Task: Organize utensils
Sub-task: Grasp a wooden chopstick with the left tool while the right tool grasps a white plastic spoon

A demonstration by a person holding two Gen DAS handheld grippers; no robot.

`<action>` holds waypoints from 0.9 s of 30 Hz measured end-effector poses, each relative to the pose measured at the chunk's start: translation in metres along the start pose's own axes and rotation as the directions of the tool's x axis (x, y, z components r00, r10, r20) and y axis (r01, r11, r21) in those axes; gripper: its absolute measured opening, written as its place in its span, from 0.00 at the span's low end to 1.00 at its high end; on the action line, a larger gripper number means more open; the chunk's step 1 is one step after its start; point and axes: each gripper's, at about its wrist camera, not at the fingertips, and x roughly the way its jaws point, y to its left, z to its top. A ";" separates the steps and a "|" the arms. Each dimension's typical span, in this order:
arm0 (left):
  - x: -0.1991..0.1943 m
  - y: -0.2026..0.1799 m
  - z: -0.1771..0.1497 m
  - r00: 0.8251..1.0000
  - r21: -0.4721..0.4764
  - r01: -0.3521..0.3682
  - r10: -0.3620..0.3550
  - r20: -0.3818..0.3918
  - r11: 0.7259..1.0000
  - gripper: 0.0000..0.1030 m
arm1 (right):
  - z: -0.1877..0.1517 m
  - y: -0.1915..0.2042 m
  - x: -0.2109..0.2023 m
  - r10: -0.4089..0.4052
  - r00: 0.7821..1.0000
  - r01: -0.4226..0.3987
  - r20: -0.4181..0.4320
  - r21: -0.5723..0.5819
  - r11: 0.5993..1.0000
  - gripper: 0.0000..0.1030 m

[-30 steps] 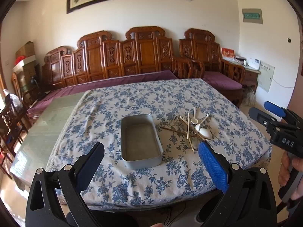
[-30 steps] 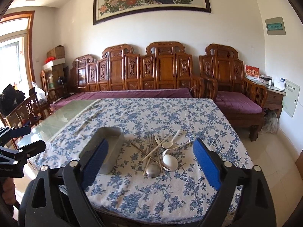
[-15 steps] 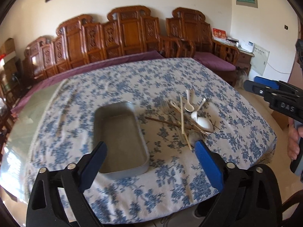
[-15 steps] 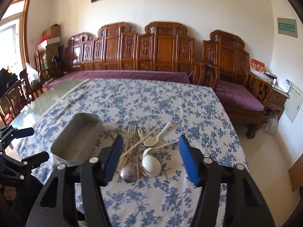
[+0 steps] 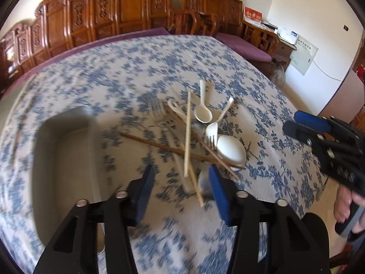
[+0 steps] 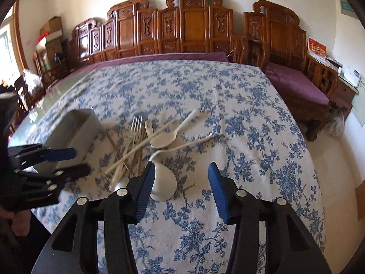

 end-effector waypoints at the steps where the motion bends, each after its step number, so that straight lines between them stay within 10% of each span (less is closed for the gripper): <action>1: 0.011 -0.001 0.003 1.000 -0.005 0.009 -0.009 -0.011 1.000 0.37 | -0.002 -0.001 0.001 0.002 1.000 -0.002 -0.009 0.005 1.000 0.49; 14: 0.067 0.016 0.022 0.990 -0.069 0.093 -0.100 -0.096 0.993 0.04 | -0.002 -0.006 0.015 0.000 0.999 0.000 -0.036 0.020 1.000 0.49; 27: 0.007 0.028 0.026 0.992 -0.031 0.123 -0.122 0.034 0.992 0.04 | 0.057 0.009 0.102 0.001 0.996 0.001 -0.086 0.015 1.000 0.42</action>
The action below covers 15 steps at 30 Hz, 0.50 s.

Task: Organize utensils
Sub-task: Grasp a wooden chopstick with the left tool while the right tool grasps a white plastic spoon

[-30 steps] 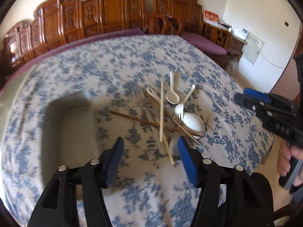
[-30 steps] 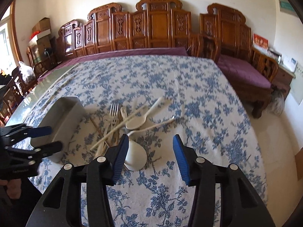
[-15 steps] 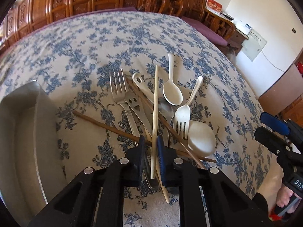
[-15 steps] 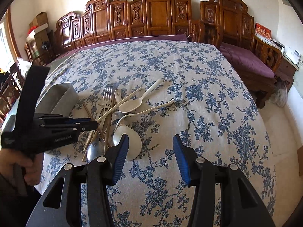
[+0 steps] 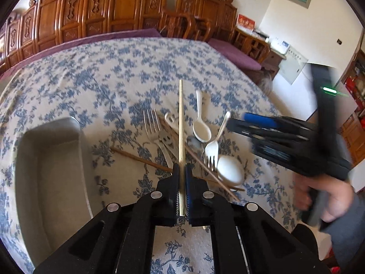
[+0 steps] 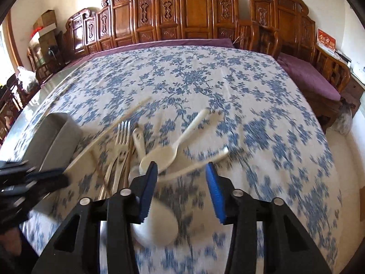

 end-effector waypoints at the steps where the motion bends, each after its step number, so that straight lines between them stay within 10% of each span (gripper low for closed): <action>1: -0.004 0.000 0.002 1.000 0.002 0.001 -0.001 0.011 1.000 0.04 | 0.006 0.000 0.010 -0.005 1.000 0.005 -0.011 0.006 1.000 0.40; 15: -0.035 0.010 0.010 0.997 0.002 -0.016 0.016 0.079 1.000 0.04 | 0.033 0.004 0.082 -0.063 0.995 0.066 -0.080 0.036 0.997 0.28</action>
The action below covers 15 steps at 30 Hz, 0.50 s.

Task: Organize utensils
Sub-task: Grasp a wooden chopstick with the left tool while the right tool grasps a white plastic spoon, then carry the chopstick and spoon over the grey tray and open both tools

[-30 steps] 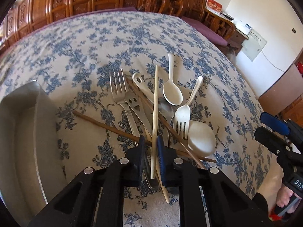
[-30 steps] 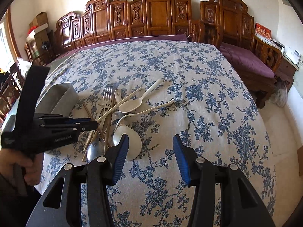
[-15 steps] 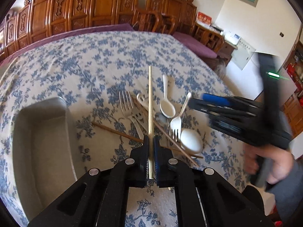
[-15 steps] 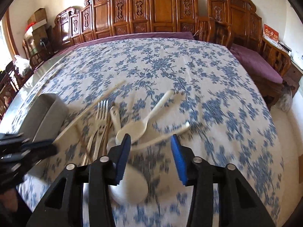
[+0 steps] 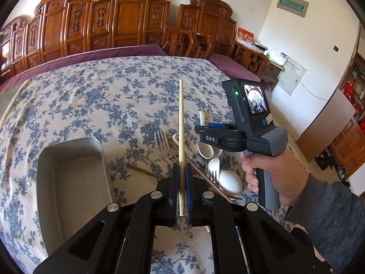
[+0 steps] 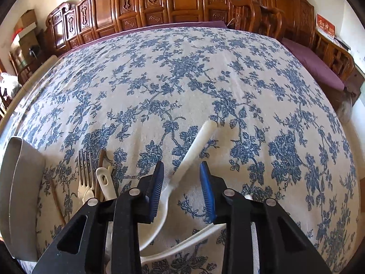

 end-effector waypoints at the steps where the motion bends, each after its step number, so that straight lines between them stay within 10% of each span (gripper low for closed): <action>1: -0.001 0.001 -0.001 1.000 -0.002 -0.003 0.003 0.000 1.000 0.04 | -0.001 0.002 0.000 -0.019 1.000 0.019 0.001 -0.017 1.000 0.24; 15: -0.047 0.024 -0.018 0.993 -0.021 -0.105 0.106 0.042 0.994 0.04 | -0.004 0.004 -0.024 0.046 0.999 -0.047 0.027 0.016 0.999 0.08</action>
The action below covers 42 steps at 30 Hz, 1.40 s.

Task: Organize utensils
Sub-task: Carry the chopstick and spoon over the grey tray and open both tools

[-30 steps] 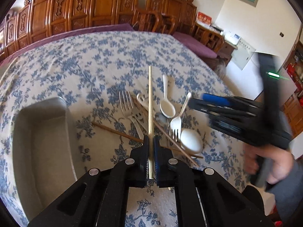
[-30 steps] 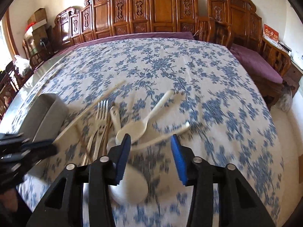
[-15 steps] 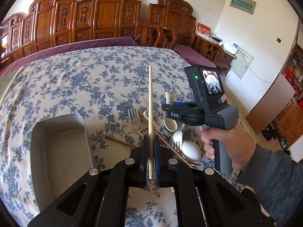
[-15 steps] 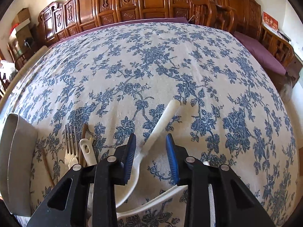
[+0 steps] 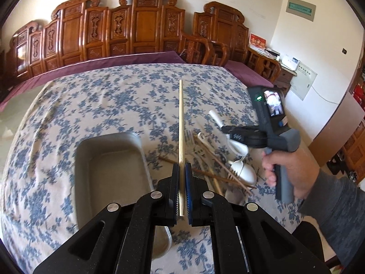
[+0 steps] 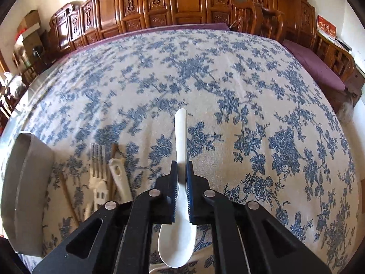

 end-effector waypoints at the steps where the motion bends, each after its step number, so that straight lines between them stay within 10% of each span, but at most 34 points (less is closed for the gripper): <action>1: -0.002 0.002 -0.002 1.000 -0.003 -0.005 0.005 0.000 1.000 0.04 | 0.002 0.002 -0.007 0.006 1.000 -0.006 0.012 -0.003 1.000 0.08; 18: 0.002 0.059 -0.041 0.989 -0.040 -0.115 0.111 -0.102 0.993 0.04 | 0.001 0.063 -0.102 0.157 0.980 -0.142 0.124 -0.124 0.982 0.08; 37: 0.005 0.081 -0.052 0.986 -0.103 -0.103 0.087 -0.145 0.989 0.04 | -0.020 0.146 -0.114 0.235 0.969 -0.212 0.073 -0.234 0.949 0.08; 42: -0.002 0.085 -0.047 0.989 -0.117 -0.106 0.092 -0.117 0.988 0.23 | -0.023 0.162 -0.113 0.259 0.964 -0.240 0.055 -0.236 0.942 0.08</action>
